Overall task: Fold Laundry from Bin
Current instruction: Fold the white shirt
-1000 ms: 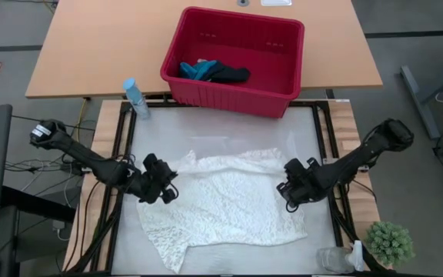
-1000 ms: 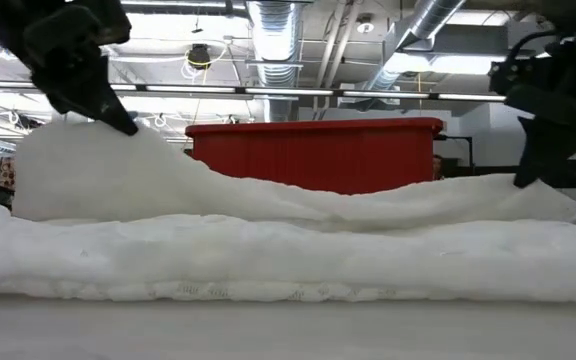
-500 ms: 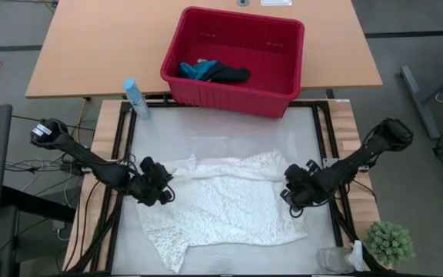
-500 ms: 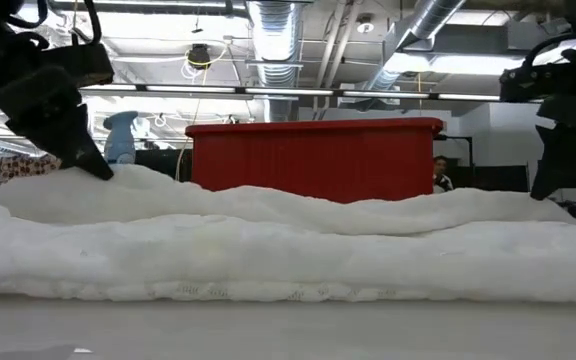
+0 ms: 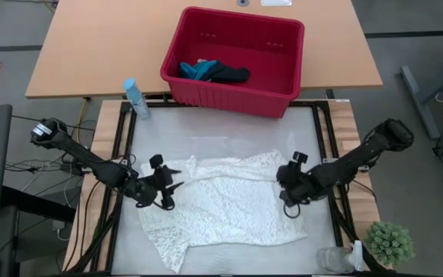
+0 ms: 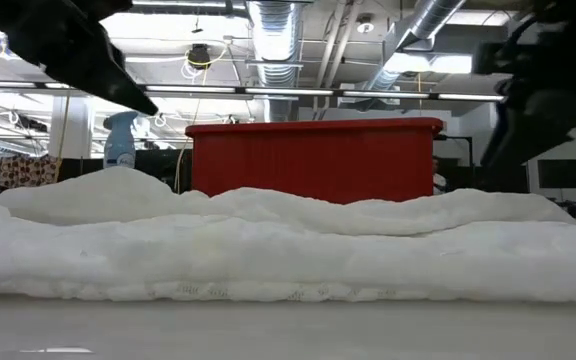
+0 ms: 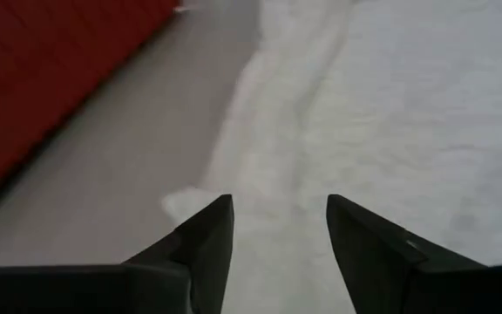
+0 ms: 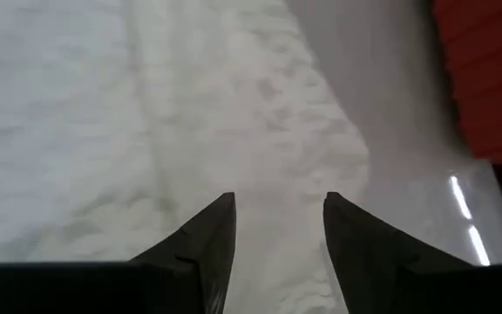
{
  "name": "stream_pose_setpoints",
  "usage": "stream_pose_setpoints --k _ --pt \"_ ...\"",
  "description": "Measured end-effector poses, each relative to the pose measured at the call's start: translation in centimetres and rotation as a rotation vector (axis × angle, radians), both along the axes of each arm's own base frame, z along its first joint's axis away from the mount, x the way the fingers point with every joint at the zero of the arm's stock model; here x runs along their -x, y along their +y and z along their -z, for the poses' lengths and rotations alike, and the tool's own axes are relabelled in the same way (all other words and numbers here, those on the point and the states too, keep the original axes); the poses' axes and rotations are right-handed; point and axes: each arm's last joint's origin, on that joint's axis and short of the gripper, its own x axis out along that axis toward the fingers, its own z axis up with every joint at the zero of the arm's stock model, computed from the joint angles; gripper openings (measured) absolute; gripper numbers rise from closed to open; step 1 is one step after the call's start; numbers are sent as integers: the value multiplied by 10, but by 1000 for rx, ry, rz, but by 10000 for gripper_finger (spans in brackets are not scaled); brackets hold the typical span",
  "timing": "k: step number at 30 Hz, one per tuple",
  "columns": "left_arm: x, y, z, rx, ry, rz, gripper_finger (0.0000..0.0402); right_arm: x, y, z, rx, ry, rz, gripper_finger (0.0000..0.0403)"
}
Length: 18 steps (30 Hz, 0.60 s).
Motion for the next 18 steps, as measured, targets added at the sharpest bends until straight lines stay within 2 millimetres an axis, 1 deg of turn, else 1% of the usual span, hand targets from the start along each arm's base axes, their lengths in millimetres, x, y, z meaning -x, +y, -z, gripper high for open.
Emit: stream_pose_setpoints --k 2,7,10,13,15,17,18 --pt "-3 7 0 -8 17 -12 188 -4 -9 0 -5 33 10 198" --pt "-10 22 3 102 78 41 203 -15 -29 3 -114 99 -31 198" --pt "-13 31 4 135 102 61 206 -20 -39 3 -179 112 -58 198" --pt "-14 36 4 139 112 60 206 -22 -48 4 -210 124 -59 195" --pt "-15 39 4 139 117 57 206 -23 -53 4 -225 130 -47 179" --pt "-16 42 4 147 120 56 206 -23 -56 4 -243 132 -41 144" --pt "-16 42 4 151 121 56 206 -23 -57 4 -258 136 -46 119"
